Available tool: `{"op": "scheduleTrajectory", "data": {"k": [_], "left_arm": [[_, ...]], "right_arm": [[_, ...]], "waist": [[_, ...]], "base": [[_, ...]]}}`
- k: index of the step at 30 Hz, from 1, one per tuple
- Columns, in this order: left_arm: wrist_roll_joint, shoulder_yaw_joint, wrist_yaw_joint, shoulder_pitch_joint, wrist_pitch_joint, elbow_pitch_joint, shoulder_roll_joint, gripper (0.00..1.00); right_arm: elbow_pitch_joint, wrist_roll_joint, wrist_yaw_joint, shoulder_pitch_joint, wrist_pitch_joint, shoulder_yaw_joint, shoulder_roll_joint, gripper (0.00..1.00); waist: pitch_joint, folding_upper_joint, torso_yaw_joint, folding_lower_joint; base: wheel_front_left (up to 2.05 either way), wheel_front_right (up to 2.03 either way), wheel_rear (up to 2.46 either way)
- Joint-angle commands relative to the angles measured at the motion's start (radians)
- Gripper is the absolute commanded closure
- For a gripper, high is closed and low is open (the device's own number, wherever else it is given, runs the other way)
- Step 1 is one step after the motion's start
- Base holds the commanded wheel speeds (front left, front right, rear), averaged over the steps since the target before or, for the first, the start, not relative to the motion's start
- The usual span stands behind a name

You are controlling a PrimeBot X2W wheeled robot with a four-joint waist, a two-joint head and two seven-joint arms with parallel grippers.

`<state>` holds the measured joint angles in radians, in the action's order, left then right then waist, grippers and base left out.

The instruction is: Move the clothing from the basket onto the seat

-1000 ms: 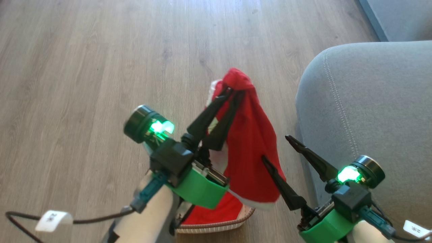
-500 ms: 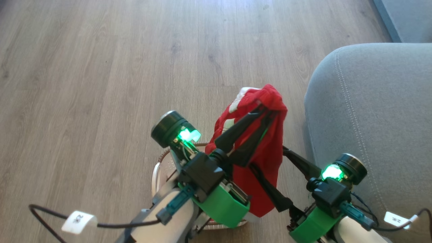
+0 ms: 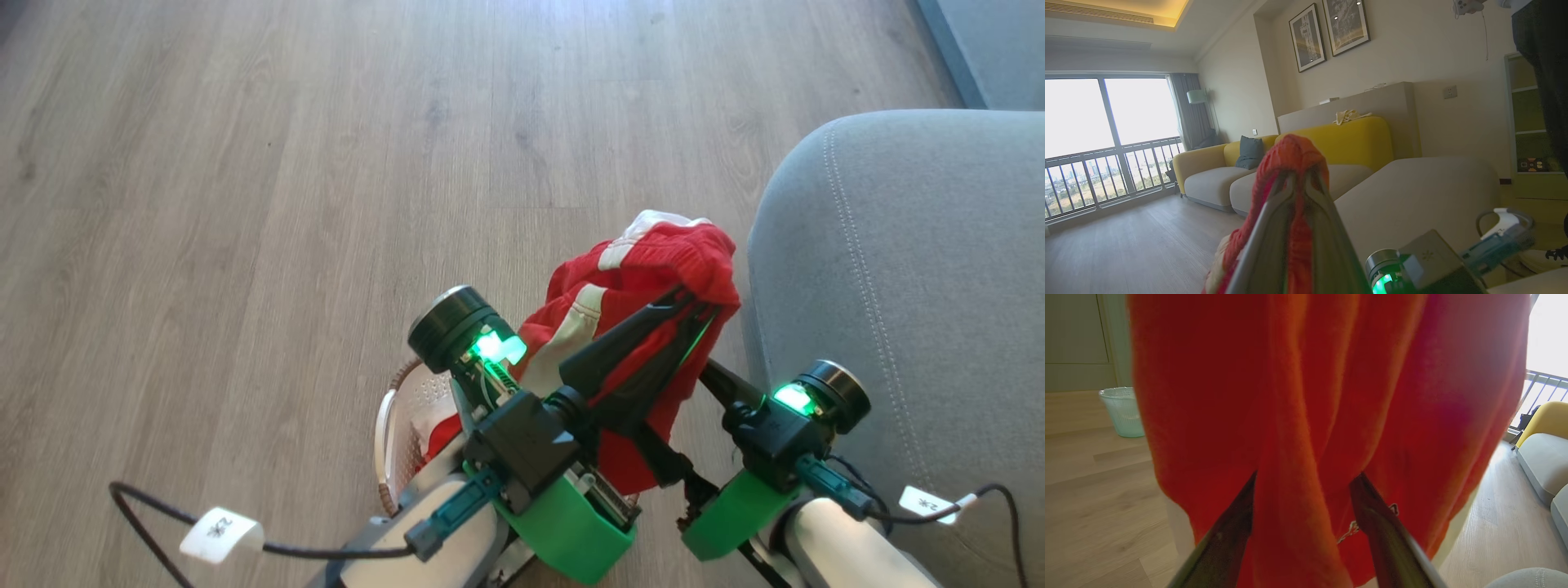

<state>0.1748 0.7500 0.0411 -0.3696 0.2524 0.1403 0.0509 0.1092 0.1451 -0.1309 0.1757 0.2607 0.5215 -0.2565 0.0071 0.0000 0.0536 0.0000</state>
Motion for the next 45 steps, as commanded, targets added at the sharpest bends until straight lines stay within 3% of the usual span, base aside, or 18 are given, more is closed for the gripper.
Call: {"op": "scheduleTrajectory", "data": {"k": [1, 2, 3, 4, 14, 22, 33, 45], "left_arm": [[0.006, -0.023, 0.003, -0.043, 0.009, 0.033, -0.001, 1.00], [0.006, -0.023, 0.003, -0.043, 0.009, 0.033, -0.001, 1.00], [0.007, -0.021, 0.003, -0.044, 0.009, 0.033, -0.001, 1.00], [0.008, -0.019, 0.004, -0.044, 0.009, 0.033, -0.001, 1.00], [0.022, -0.030, 0.010, -0.028, 0.009, 0.026, -0.001, 1.00], [0.067, -0.122, -0.014, 0.008, 0.009, -0.058, -0.001, 1.00], [0.073, -0.118, 0.033, 0.030, 0.009, -0.107, -0.001, 1.00], [0.025, -0.050, 0.077, 0.041, 0.009, -0.197, -0.001, 1.00]], "right_arm": [[-0.021, 0.006, 0.000, 0.035, 0.001, -0.003, 0.016, 0.53], [-0.021, 0.006, 0.000, 0.035, 0.001, -0.003, 0.016, 0.53], [-0.018, 0.012, 0.000, 0.035, 0.001, -0.012, 0.023, 0.85], [-0.020, 0.015, 0.000, 0.035, 0.001, -0.021, 0.029, 1.00], [-0.077, -0.004, 0.000, 0.012, 0.001, -0.168, 0.102, 1.00], [-0.101, 0.005, 0.000, -0.016, 0.001, -0.266, 0.140, 1.00], [-0.200, -0.071, 0.000, -0.003, 0.001, -0.473, 0.197, 1.00], [-0.317, -0.048, 0.000, 0.008, 0.001, -0.486, 0.206, 1.00]], "waist": [[0.000, 0.0000, 0.004, 0.0000], [0.000, 0.0000, 0.004, 0.0000], [0.001, 0.0000, 0.006, 0.0000], [0.001, 0.0000, 0.008, 0.0000], [0.000, 0.0000, 0.021, 0.0000], [-0.008, 0.0000, 0.021, 0.0000], [0.006, 0.0000, 0.010, 0.0000], [0.013, 0.0000, 0.016, 0.0000]], "base": [[0.00, 0.00, 0.00], [0.00, 0.00, 0.00], [0.00, 0.00, 0.00], [0.00, 0.00, 0.00], [0.00, 0.00, 0.00], [0.00, 0.00, 0.00], [0.00, 0.00, 0.00], [0.00, 0.00, 0.00]]}}
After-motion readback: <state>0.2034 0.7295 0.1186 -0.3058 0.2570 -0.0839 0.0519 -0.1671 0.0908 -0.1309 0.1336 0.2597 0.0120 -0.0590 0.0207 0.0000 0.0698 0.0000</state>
